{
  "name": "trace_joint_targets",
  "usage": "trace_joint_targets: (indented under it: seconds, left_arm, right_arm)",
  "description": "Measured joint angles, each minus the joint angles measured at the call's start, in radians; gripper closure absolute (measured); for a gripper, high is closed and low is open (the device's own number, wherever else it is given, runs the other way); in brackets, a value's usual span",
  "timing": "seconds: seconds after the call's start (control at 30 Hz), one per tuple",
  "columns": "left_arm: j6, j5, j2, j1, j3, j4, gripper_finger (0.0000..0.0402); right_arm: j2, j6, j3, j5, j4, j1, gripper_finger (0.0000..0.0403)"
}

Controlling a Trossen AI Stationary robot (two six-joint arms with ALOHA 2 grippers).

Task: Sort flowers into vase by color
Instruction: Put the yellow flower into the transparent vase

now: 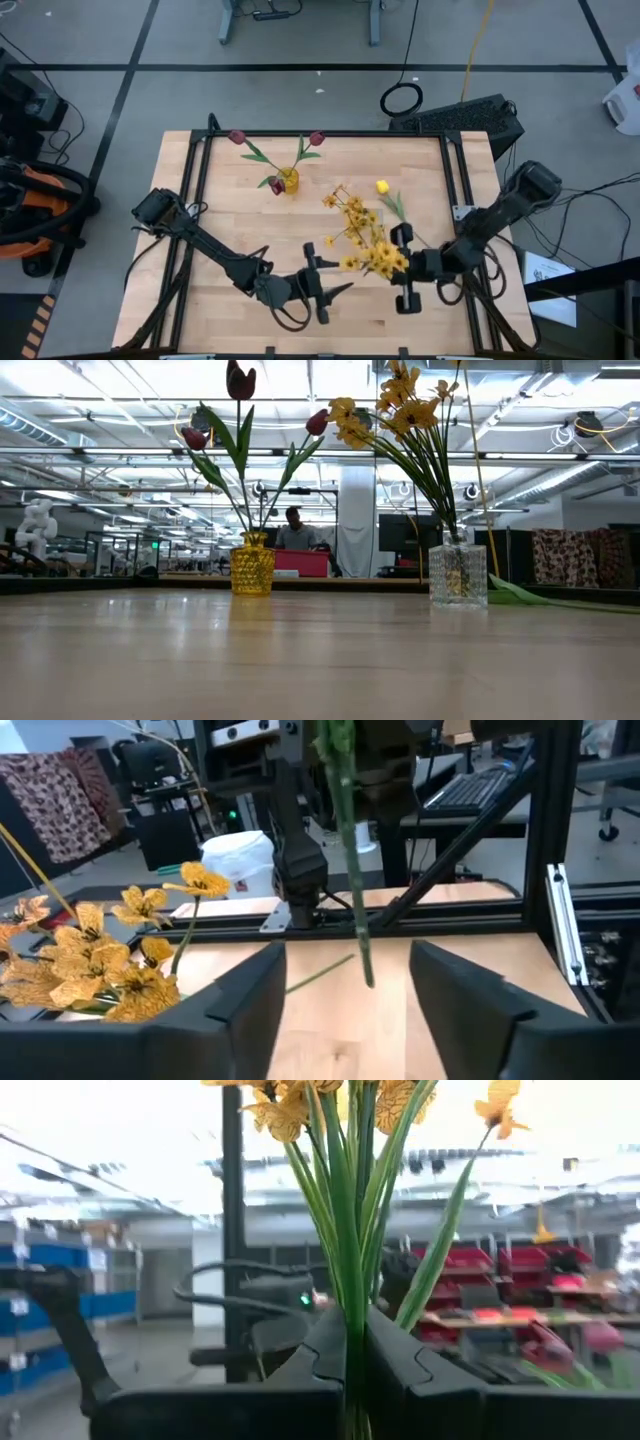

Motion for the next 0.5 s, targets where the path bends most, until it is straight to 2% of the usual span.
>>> trace_joint_targets:
  seconds: [0.1, 0.2, 0.3, 0.5]
  left_arm:
    - [-0.021, 0.005, 0.0, 0.0, 0.0, -0.014, 0.0159]
    - [-0.053, 0.081, 0.0, 0.001, 0.0, -0.036, 0.0149]
    - [-0.085, 0.147, 0.004, 0.0, 0.0, -0.03, 0.0147]
    - [-0.132, 0.167, 0.006, 0.0, 0.0, -0.095, 0.0158]
  right_arm:
    - [0.071, -0.019, 0.0, -0.047, 0.108, 0.001, 0.0397]
    - [0.13, -0.043, 0.0, -0.064, 0.175, 0.0, 0.0397]
    - [0.179, -0.065, 0.013, -0.082, 0.212, -0.012, 0.0397]
    - [0.264, -0.075, 0.081, -0.135, 0.214, -0.041, 0.0397]
